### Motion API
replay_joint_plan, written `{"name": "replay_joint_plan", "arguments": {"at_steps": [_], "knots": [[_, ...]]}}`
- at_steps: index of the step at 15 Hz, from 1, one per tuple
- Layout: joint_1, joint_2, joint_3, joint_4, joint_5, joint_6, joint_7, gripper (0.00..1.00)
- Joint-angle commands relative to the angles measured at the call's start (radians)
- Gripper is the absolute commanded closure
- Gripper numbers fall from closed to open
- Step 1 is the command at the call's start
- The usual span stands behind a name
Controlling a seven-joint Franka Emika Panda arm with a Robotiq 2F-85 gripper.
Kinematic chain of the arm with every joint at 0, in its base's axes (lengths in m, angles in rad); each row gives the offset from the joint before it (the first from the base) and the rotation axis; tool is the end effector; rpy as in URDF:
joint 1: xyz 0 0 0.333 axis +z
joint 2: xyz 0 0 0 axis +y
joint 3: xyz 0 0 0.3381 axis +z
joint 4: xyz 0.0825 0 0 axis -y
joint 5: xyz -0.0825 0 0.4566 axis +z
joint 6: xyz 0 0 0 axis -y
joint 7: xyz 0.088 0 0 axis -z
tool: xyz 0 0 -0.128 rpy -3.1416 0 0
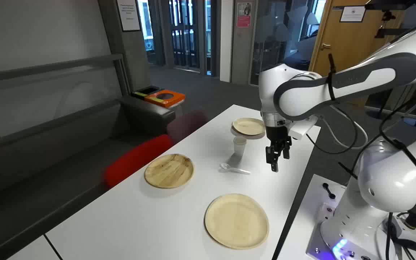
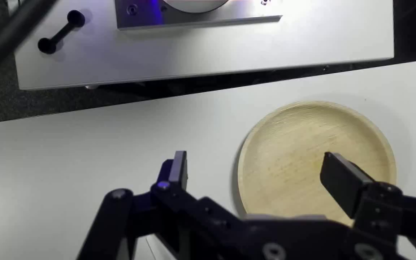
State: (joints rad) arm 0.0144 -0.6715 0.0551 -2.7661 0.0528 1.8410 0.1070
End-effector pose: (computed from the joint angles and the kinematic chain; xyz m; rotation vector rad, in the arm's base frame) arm 0.3431 0.0255 0.3458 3.1080 -0.1157 -0.3975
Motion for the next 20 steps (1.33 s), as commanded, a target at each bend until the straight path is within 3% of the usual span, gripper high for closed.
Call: {"name": "replay_joint_plan", "arguments": {"at_steps": [1,4,12,13,14,15,17,20], "knots": [[0.001,0.001,-0.001,0.002,-0.001,-0.003,0.000,0.00],[-0.025,0.136,-0.021,0.088,-0.015,0.078,-0.014,0.00],[-0.121,0.574,-0.050,0.297,-0.032,0.783,0.161,0.00],[-0.128,0.623,-0.047,0.325,-0.058,0.813,0.205,0.00],[-0.107,0.659,-0.059,0.363,-0.028,0.692,0.175,0.00],[-0.100,0.577,-0.068,0.279,-0.024,0.761,0.147,0.00],[-0.094,0.657,-0.072,0.328,-0.023,0.738,0.153,0.00],[-0.091,0.682,-0.073,0.351,-0.022,0.733,0.153,0.00]]}}
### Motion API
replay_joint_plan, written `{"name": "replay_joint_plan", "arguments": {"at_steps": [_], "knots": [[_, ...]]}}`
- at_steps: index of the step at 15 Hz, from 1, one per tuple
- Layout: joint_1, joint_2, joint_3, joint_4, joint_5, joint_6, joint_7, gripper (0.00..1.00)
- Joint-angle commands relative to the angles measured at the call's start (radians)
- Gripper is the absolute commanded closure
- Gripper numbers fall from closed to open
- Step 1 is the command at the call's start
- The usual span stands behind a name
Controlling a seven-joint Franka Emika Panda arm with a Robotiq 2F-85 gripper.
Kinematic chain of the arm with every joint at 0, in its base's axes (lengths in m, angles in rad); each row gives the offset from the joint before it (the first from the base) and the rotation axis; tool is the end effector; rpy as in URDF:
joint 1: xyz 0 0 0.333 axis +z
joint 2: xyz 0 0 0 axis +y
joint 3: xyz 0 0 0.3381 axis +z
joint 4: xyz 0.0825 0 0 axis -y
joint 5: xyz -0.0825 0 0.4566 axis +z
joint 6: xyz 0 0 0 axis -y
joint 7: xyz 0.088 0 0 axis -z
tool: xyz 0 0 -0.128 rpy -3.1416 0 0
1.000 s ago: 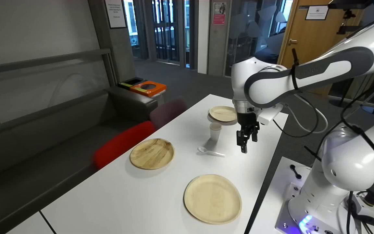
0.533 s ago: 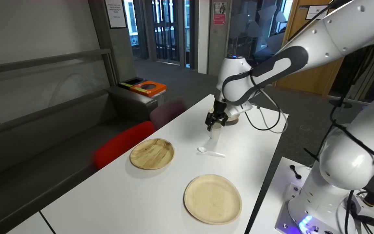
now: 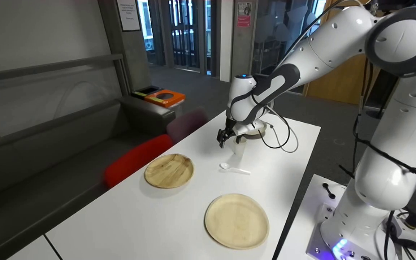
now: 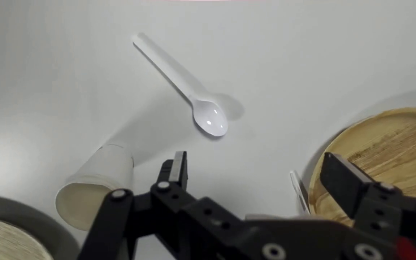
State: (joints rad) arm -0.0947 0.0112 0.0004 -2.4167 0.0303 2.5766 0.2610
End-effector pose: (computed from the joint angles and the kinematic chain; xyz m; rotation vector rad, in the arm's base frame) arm 0.5511 -0.0523 0.2654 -3.0471 0.5855 -0.2280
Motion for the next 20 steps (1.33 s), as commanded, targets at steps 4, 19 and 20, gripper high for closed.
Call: {"name": "replay_joint_plan", "arguments": {"at_steps": [4,19,20], "knots": [[0.018,-0.003,-0.018,0.005,0.001,-0.009,-0.001,0.00],[0.211,0.600,-0.172,0.581,-0.212,0.016,0.221,0.00],[0.229,0.651,-0.198,0.637,-0.242,-0.004,0.208,0.00]]}}
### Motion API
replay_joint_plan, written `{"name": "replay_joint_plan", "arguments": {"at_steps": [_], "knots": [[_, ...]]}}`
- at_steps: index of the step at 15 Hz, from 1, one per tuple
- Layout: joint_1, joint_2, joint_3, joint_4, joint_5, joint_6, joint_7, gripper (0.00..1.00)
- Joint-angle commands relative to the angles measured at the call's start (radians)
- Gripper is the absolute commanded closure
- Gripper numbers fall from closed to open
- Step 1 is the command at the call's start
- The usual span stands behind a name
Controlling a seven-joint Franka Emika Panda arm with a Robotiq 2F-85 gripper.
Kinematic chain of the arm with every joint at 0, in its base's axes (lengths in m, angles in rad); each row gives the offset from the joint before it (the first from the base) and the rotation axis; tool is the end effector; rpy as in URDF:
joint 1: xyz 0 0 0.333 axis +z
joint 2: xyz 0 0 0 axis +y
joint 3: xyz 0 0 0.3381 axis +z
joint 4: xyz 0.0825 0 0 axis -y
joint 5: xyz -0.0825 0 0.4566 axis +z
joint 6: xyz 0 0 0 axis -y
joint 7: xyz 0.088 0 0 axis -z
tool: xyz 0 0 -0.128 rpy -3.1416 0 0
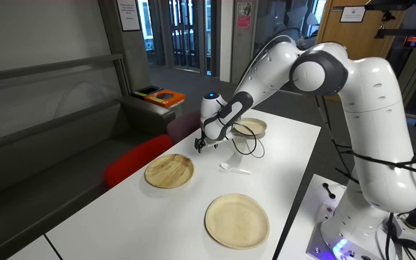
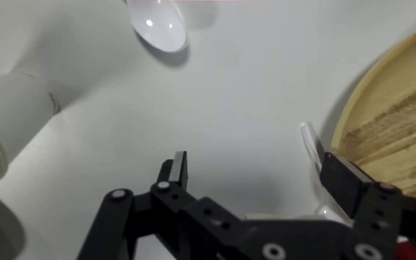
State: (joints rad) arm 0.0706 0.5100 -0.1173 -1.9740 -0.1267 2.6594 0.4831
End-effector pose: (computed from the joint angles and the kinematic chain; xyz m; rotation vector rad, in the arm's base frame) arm 0.6902 -0.0291 0.1682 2.9820 -0.6087 0.3034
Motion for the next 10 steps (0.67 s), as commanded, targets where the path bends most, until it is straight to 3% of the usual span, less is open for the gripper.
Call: {"name": "replay_joint_plan", "arguments": {"at_steps": [1,4,10], "knots": [[0.080,0.197,-0.103,0.247,-0.111,-0.112,-0.025,0.00],[0.089,0.299,-0.132,0.373,-0.122,-0.104,-0.019,0.00],[0.065,0.379,-0.093,0.488,-0.046,-0.099,-0.037,0.00]]}}
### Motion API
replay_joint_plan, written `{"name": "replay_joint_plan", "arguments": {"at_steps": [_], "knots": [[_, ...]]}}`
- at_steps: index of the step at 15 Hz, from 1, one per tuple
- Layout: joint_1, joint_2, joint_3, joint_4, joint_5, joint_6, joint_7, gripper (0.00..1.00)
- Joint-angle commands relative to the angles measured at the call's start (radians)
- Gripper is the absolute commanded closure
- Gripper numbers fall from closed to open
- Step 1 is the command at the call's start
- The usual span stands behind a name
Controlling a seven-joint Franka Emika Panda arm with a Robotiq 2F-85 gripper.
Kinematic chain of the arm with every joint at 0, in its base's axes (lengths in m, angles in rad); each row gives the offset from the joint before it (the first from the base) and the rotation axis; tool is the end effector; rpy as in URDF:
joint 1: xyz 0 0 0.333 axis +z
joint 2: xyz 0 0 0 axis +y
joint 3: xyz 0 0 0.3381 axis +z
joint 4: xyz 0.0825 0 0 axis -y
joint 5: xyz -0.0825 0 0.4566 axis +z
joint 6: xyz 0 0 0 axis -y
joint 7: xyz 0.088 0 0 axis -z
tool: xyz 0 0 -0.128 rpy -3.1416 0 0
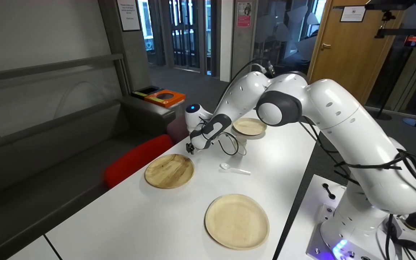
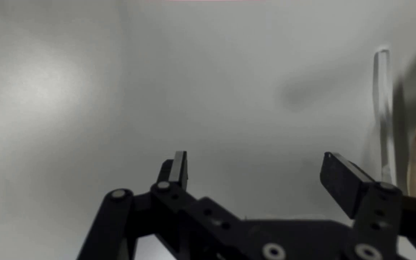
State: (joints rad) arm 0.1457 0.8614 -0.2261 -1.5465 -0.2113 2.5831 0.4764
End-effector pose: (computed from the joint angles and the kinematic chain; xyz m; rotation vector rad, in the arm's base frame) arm 0.7890 -0.0396 0.1091 2.8414 -0.4200 0.3446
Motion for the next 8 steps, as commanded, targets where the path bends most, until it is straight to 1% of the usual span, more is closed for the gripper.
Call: {"name": "replay_joint_plan", "arguments": {"at_steps": [1,4,6,8], "knots": [[-0.024,0.021,0.041,0.059,0.060,-0.037,-0.053,0.00],[-0.081,-0.017,0.143,0.025,0.150,-0.069,-0.170,0.00],[-0.101,-0.026,0.183,0.020,0.197,-0.091,-0.227,0.00],[-0.110,-0.023,0.198,0.030,0.225,-0.112,-0.254,0.00]]}}
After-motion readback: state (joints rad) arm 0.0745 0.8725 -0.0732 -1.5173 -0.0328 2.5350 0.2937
